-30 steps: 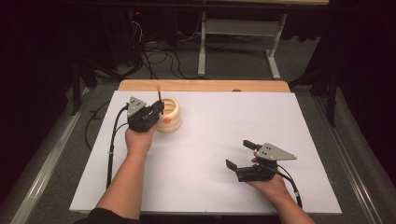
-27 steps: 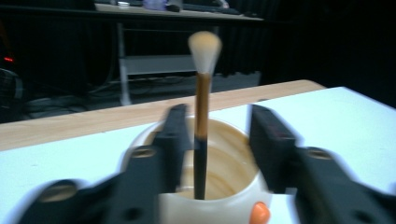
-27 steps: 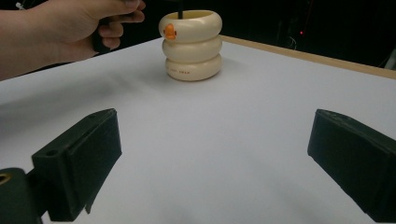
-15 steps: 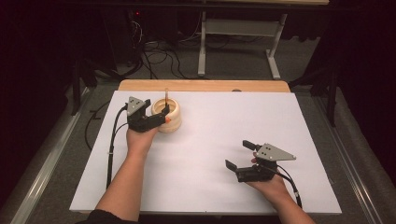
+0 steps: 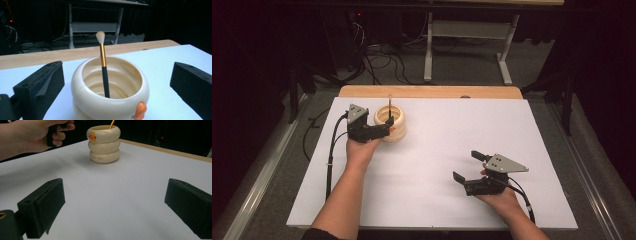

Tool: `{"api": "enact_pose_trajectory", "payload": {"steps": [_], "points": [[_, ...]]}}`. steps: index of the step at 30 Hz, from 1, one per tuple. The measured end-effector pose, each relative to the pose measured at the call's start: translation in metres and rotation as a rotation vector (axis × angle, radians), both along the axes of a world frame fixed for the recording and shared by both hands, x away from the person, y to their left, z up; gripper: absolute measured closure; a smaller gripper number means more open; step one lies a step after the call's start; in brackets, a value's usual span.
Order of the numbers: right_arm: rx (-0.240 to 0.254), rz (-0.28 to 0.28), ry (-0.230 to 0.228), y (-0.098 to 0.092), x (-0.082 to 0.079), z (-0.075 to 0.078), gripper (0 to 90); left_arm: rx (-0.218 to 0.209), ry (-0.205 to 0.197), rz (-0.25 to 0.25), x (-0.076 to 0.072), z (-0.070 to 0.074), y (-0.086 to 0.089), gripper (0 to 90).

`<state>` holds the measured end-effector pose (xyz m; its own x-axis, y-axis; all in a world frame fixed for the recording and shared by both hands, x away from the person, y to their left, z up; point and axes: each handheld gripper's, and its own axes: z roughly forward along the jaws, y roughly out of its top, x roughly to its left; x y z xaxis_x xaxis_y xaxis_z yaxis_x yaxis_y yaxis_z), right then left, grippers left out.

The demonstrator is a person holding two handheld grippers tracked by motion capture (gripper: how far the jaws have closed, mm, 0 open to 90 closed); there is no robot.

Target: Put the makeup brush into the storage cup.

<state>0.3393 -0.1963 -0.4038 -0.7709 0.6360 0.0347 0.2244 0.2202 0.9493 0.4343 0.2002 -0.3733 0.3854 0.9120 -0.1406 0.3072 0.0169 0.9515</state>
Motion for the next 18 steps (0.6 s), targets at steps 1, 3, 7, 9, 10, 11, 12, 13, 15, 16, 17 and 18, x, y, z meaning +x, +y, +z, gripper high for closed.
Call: {"api": "enact_pose_trajectory", "payload": {"steps": [1, 3, 7, 9, 10, 11, 12, 13, 15, 16, 17, 18], "points": [[-0.001, 0.000, -0.001, 0.0000, -0.0001, 0.0001, 4.2, 0.001, 0.000, -0.001, -0.0003, 0.0004, 0.0001, 0.1], [0.000, -0.001, -0.001, 0.0001, -0.0001, 0.0001, 4.1, 0.002, 0.001, -0.003, -0.0007, 0.0009, -0.0002, 0.1], [0.001, -0.003, 0.001, 0.0000, -0.0002, 0.0002, 4.2, 0.003, 0.015, -0.011, -0.0014, 0.0001, -0.0012, 0.2], [0.001, -0.004, 0.000, -0.0001, -0.0002, 0.0003, 4.2, 0.002, 0.021, -0.017, -0.0021, -0.0004, -0.0017, 0.2], [0.001, -0.004, 0.000, -0.0002, -0.0001, 0.0003, 4.2, 0.002, 0.021, -0.018, -0.0026, -0.0005, -0.0021, 0.2], [0.001, -0.005, 0.000, -0.0003, -0.0001, 0.0003, 4.2, 0.002, 0.023, -0.021, -0.0031, -0.0005, -0.0022, 0.1], [0.001, -0.005, 0.000, -0.0003, -0.0001, 0.0002, 4.2, 0.001, 0.027, -0.024, -0.0035, -0.0005, -0.0024, 0.2], [0.000, -0.005, 0.000, -0.0003, -0.0001, 0.0003, 4.2, 0.002, 0.029, -0.027, -0.0038, -0.0006, -0.0025, 0.1], [0.000, -0.003, -0.003, -0.0002, 0.0000, 0.0002, 4.2, 0.006, 0.032, -0.030, -0.0049, -0.0009, -0.0035, 0.2], [0.001, -0.002, -0.003, -0.0002, -0.0001, 0.0003, 4.2, 0.008, 0.035, -0.031, -0.0056, -0.0010, -0.0040, 0.1], [0.001, -0.003, -0.003, -0.0002, -0.0001, 0.0003, 4.2, 0.009, 0.037, -0.034, -0.0062, -0.0013, -0.0042, 0.2], [0.001, -0.004, -0.001, -0.0002, -0.0001, 0.0003, 4.2, 0.006, 0.038, -0.036, -0.0068, -0.0015, -0.0045, 0.2]]}}
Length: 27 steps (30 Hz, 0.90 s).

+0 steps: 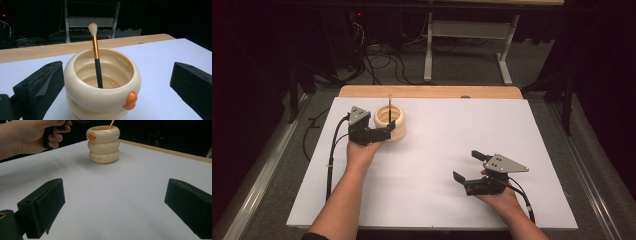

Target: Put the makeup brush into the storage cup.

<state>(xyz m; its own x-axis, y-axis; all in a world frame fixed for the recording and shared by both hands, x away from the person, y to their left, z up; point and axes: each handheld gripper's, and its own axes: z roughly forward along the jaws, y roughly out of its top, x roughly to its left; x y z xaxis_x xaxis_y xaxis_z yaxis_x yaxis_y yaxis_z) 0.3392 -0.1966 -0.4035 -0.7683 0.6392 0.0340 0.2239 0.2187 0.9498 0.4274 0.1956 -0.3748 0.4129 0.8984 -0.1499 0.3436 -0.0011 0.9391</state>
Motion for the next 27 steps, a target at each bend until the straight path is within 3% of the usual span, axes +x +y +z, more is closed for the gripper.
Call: {"api": "enact_pose_trajectory", "payload": {"steps": [14, 21, 27], "points": [[-0.002, -0.001, 0.000, 0.001, 0.000, 0.000, 4.2, -0.005, 0.014, -0.014, -0.013, -0.002, 0.006, 0.5], [-0.002, -0.003, -0.002, 0.000, 0.000, 0.000, 4.2, 0.010, 0.015, -0.030, -0.026, 0.000, 0.013, 0.8], [-0.002, -0.002, -0.006, 0.000, 0.000, 0.000, 4.2, -0.010, 0.023, -0.068, -0.041, -0.001, 0.014, 0.9]]}}
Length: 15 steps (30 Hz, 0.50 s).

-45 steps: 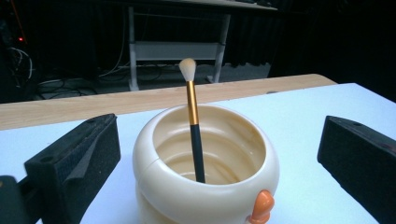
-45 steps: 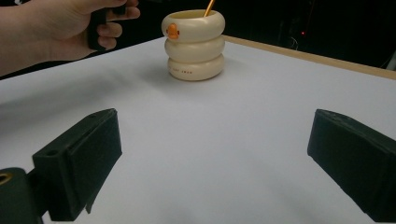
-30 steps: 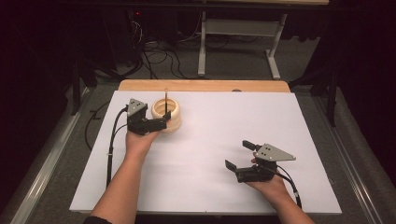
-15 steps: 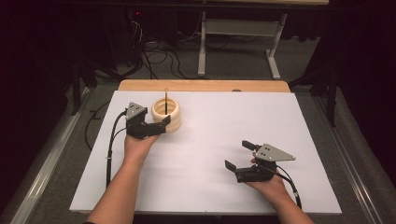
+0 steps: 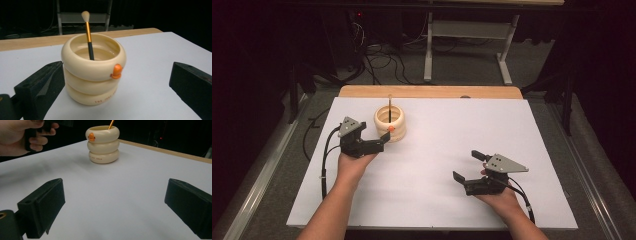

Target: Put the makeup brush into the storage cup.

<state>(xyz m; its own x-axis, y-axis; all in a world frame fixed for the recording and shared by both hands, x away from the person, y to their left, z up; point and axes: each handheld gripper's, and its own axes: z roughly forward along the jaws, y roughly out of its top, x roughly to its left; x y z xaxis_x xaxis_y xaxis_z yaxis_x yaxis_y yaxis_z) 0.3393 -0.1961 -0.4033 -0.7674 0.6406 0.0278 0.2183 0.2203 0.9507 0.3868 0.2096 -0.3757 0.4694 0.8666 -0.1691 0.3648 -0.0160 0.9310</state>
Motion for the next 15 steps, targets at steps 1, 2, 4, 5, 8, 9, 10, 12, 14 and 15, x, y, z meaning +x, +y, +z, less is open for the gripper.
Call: {"api": "enact_pose_trajectory", "payload": {"steps": [1, 2, 4, 5, 8, 9, 10, 12, 14, 15], "points": [[0.000, 0.000, -0.002, 0.000, 0.000, 0.000, 4.2, 0.001, 0.001, -0.006, -0.003, 0.000, -0.001, 0.9], [0.001, -0.002, 0.002, 0.000, 0.000, 0.000, 4.2, 0.004, 0.001, -0.012, -0.006, 0.000, -0.001, 0.9], [0.002, -0.007, 0.004, -0.001, 0.000, 0.000, 4.2, 0.006, 0.006, -0.027, -0.012, -0.001, -0.003, 0.9], [0.003, -0.008, 0.004, -0.001, 0.000, 0.001, 4.2, 0.017, 0.008, -0.036, -0.015, -0.002, -0.004, 0.9], [0.003, -0.010, 0.003, -0.001, 0.000, 0.001, 4.2, 0.038, 0.008, -0.058, -0.026, -0.005, -0.006, 1.0], [0.001, -0.012, 0.001, -0.001, 0.000, 0.001, 4.2, 0.040, 0.007, -0.063, -0.029, -0.006, -0.006, 1.0], [0.003, -0.011, 0.000, -0.001, -0.001, 0.001, 4.2, 0.044, 0.008, -0.068, -0.033, -0.008, -0.007, 1.0], [0.002, -0.012, -0.002, -0.002, -0.001, 0.001, 4.2, 0.052, 0.007, -0.078, -0.040, -0.011, -0.007, 1.0], [0.003, -0.014, -0.012, -0.002, 0.000, 0.002, 4.2, 0.055, 0.005, -0.087, -0.047, -0.014, -0.006, 1.0], [0.005, -0.023, -0.008, -0.003, -0.001, 0.002, 4.2, 0.057, 0.005, -0.090, -0.050, -0.015, -0.006, 1.0]]}}
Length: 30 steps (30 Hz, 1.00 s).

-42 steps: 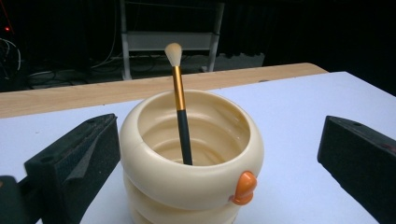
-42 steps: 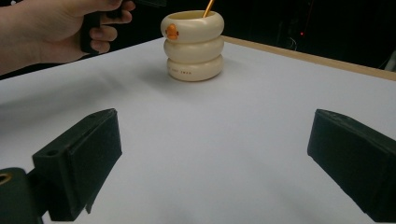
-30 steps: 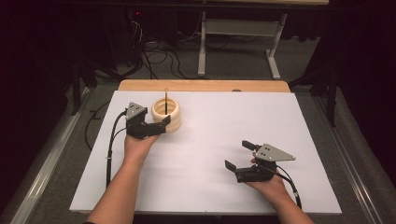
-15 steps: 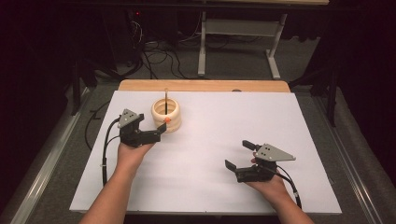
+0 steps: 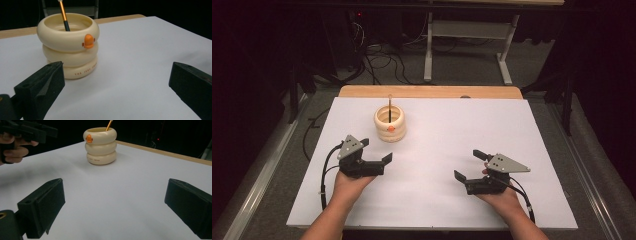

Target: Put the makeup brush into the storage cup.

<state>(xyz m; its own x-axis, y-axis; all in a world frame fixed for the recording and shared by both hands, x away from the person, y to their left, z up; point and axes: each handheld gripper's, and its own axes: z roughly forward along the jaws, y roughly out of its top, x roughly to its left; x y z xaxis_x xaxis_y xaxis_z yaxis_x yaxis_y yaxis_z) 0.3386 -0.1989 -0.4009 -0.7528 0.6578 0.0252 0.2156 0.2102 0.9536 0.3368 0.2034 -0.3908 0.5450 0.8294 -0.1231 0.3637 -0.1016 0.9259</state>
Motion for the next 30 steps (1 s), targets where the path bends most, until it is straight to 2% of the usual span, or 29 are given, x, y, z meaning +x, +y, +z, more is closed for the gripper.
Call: {"api": "enact_pose_trajectory", "payload": {"steps": [6, 10, 13, 18, 22, 25, 28, 30], "points": [[0.005, -0.014, -0.006, -0.006, 0.000, 0.002, 4.2, 0.021, -0.015, -0.025, -0.020, -0.007, 0.002, 1.1], [0.005, -0.033, -0.008, -0.012, -0.002, 0.003, 4.2, 0.019, -0.022, -0.052, -0.033, -0.010, 0.004, 1.0], [0.017, -0.051, -0.007, -0.018, -0.005, 0.005, 4.2, 0.029, -0.040, -0.078, -0.045, -0.010, 0.002, 1.0], [0.030, -0.087, -0.008, -0.031, -0.008, 0.007, 4.2, 0.030, -0.060, -0.096, -0.055, -0.008, 0.003, 1.0], [0.041, -0.126, -0.014, -0.044, -0.013, 0.009, 4.2, 0.017, -0.070, -0.104, -0.058, -0.008, 0.002, 1.0], [0.043, -0.146, -0.015, -0.050, -0.015, 0.009, 4.3, 0.032, -0.074, -0.108, -0.056, -0.009, 0.001, 1.0], [0.040, -0.152, -0.016, -0.050, -0.014, 0.009, 4.3, 0.039, -0.065, -0.106, -0.053, -0.011, 0.001, 1.0], [0.035, -0.146, -0.014, -0.048, -0.013, 0.008, 4.3, 0.029, -0.061, -0.102, -0.052, -0.011, 0.003, 1.0]]}}
